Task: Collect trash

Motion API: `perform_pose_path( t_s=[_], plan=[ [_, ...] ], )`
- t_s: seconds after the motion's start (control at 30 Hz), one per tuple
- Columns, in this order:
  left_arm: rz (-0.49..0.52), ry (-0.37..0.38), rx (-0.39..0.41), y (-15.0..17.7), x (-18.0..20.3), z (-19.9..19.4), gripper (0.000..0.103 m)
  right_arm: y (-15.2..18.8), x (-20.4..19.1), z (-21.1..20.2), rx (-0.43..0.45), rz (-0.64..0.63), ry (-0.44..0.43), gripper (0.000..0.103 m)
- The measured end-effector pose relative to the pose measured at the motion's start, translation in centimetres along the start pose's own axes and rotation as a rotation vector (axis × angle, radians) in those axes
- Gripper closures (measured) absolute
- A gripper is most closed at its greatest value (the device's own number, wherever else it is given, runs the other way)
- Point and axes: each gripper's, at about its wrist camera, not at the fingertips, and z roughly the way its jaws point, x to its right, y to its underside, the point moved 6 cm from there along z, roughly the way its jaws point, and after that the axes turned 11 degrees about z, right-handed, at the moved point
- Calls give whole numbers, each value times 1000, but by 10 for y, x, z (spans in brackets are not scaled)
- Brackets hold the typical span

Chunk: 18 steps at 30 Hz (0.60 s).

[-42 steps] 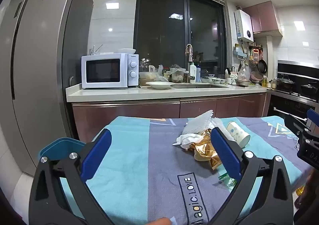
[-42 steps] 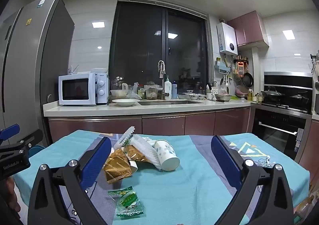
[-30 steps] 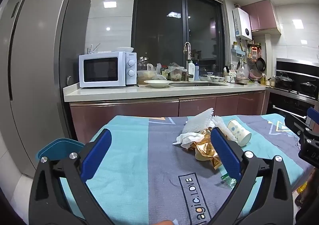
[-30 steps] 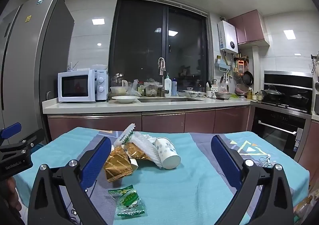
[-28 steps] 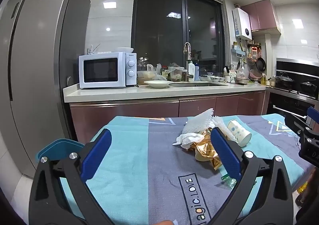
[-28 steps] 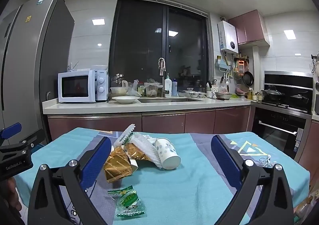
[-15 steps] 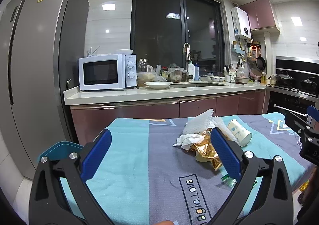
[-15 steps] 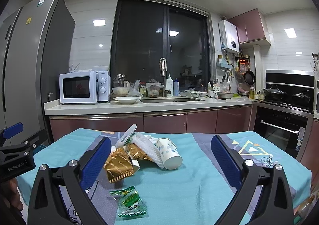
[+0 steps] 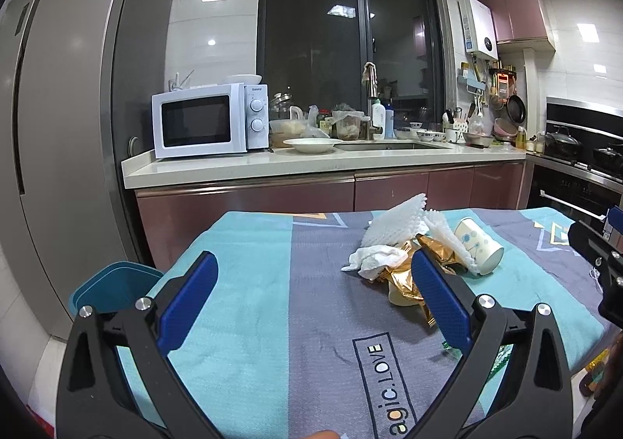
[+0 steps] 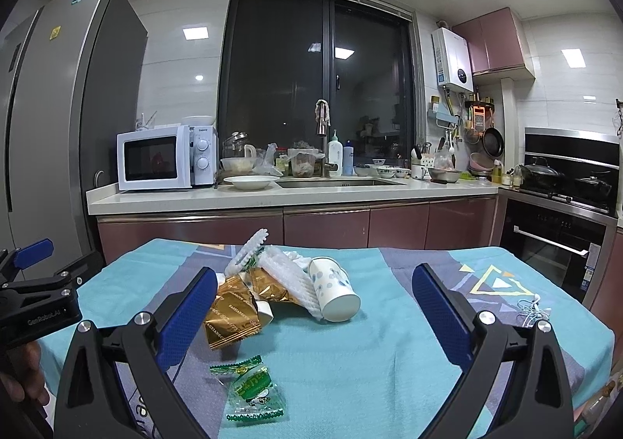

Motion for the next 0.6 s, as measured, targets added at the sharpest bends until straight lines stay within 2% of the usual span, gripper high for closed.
perform_pose_path(
  t_s=[0.6],
  plan=[
    [-37, -11, -9, 3, -13, -5, 5, 5, -12, -5, -25, -29, -34, 6]
  ],
)
